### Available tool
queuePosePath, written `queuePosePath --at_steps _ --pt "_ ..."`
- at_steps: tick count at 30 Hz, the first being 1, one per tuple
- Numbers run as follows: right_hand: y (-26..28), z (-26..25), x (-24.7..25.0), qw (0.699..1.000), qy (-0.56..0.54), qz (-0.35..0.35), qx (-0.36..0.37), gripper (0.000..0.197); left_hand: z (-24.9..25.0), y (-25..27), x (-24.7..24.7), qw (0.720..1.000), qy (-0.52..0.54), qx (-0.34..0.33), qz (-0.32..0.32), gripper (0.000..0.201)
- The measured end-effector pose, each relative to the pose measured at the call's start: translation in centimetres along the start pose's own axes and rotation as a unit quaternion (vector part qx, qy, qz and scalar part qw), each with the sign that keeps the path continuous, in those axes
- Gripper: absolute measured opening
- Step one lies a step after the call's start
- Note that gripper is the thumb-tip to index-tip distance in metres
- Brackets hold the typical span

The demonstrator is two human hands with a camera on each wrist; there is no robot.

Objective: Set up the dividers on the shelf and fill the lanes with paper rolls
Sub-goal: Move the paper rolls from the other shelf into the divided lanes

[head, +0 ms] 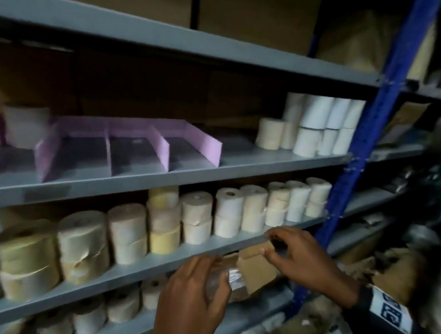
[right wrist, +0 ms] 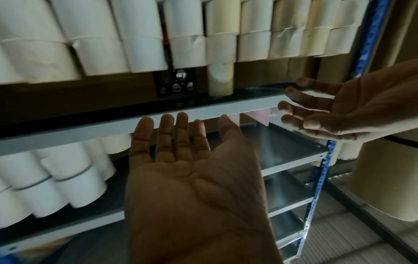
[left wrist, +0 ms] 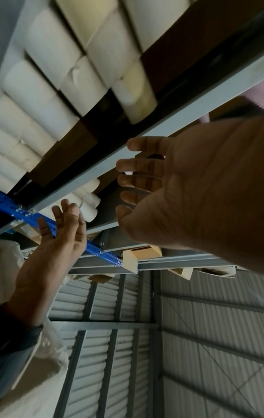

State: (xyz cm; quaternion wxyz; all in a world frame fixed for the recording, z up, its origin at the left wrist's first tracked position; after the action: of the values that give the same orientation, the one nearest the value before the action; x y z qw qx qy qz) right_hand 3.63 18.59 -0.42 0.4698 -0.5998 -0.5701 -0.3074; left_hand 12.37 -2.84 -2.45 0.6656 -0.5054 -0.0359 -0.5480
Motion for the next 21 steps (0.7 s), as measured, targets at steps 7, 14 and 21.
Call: queuePosePath --at_steps 7,14,21 --pt "-5.1 10.6 5.8 0.998 -0.023 0.042 -0.033 0.051 4.3 -8.6 -9.7 0.998 0.061 0.011 0.033 0.025" --pt "-13.3 13.9 11.1 0.995 -0.048 0.085 -0.012 0.050 5.7 -19.4 -14.6 0.998 0.056 0.006 0.002 0.033" --pt "-23.6 11.9 12.8 0.998 -0.040 0.049 0.026 0.050 0.9 -30.7 -15.5 0.996 0.045 0.074 -0.009 0.042"
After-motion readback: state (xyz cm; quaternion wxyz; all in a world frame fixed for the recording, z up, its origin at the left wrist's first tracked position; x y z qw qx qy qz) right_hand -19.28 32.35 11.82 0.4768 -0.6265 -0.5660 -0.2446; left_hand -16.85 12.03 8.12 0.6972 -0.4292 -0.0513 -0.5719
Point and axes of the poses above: each hand's wrist, its own y-axis away from the middle knuckle, its own x-axis out of the back of the hand, z = x × y, the point moved 8 cm from there along -y, towards the middle knuckle, and after that the axes turned 11 degrees about -x, right-handed, at the moved point
